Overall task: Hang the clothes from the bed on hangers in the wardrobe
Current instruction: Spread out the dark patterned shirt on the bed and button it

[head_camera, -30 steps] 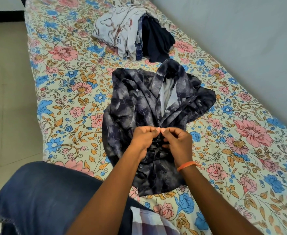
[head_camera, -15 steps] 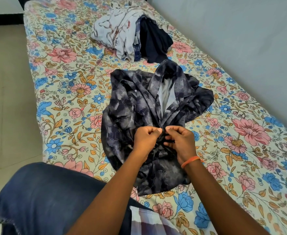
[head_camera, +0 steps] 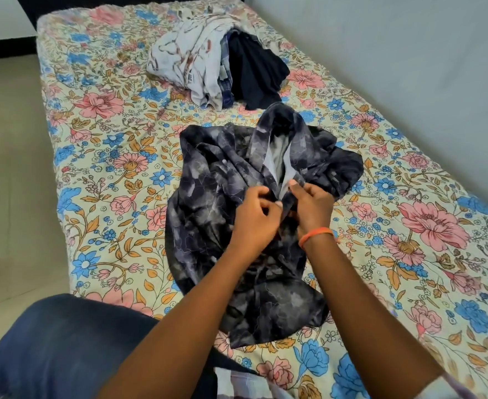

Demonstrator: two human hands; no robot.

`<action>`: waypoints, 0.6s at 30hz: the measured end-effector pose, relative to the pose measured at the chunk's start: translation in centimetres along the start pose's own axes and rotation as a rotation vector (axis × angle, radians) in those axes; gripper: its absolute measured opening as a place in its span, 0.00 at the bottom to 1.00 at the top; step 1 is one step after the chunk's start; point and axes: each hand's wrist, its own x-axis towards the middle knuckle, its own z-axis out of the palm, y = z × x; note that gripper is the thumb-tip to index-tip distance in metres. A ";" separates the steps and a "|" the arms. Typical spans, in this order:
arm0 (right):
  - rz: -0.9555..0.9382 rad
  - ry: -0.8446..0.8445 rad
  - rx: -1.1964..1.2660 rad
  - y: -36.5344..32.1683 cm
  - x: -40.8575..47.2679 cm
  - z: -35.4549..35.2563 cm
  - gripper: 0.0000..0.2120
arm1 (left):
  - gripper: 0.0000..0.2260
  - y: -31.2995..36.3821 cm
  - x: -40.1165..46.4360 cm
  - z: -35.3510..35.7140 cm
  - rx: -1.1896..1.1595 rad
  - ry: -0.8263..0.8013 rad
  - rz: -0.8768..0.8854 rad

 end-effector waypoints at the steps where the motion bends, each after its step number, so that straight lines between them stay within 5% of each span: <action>1: 0.019 0.010 0.025 0.3 0.0 0.0 0.14 | 0.14 0.3 0.7 0.0 -0.133 0.012 -0.104; 7: 0.178 0.074 0.188 0.9 -0.2 -0.3 0.08 | 0.14 0.5 3.6 0.6 -0.144 0.037 -0.101; 18: -0.150 -0.015 -0.083 1.0 0.4 -0.5 0.07 | 0.03 1.9 5.0 1.6 -0.350 -0.034 -0.184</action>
